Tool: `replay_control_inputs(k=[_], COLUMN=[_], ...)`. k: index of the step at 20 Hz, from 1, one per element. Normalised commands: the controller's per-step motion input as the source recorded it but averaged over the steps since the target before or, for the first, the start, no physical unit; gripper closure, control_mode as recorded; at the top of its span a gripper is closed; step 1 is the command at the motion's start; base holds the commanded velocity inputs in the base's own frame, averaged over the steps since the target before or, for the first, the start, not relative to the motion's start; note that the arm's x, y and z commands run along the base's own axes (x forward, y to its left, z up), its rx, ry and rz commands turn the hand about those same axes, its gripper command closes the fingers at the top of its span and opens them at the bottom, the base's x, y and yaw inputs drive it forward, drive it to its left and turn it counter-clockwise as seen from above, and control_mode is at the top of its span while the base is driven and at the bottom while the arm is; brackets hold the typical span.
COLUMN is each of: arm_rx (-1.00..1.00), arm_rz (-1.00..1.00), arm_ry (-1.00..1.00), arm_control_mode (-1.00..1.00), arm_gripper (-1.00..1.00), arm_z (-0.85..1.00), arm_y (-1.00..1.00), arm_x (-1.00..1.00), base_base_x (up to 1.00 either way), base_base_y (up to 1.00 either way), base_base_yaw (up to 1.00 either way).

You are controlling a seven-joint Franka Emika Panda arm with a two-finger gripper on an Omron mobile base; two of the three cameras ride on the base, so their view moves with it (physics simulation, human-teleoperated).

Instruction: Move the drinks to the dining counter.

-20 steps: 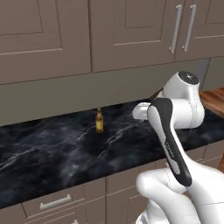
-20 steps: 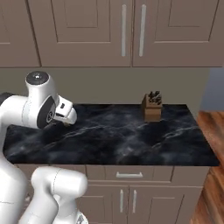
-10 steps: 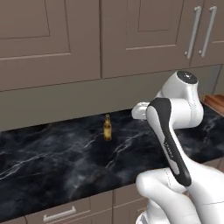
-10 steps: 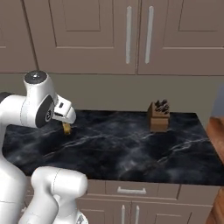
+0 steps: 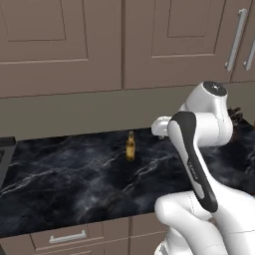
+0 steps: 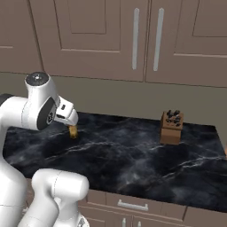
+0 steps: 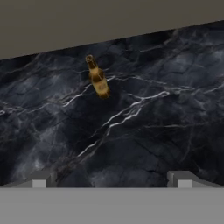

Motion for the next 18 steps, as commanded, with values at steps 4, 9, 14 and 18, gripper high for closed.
replay_control_inputs(k=[4, 9, 14, 18], arm_rx=[0.00, 0.00, 0.00, 0.00], arm_rz=[0.00, 0.00, 0.00, -0.04], arm_ry=[0.00, 0.00, 0.00, -0.10], arm_control_mode=[1.00, 1.00, 1.00, -1.00], arm_gripper=[-1.00, -1.00, -1.00, -1.00], arm_z=[0.00, 0.00, 0.00, -0.19], arm_y=[0.00, 0.00, 0.00, 0.09], arm_x=[0.00, 0.00, 0.00, -0.05], base_base_x=[0.84, 0.66, 0.16, 0.00], base_base_y=[-0.04, 0.06, 0.33, 0.08], base_base_yaw=[0.31, 0.10, -0.05, -0.02])
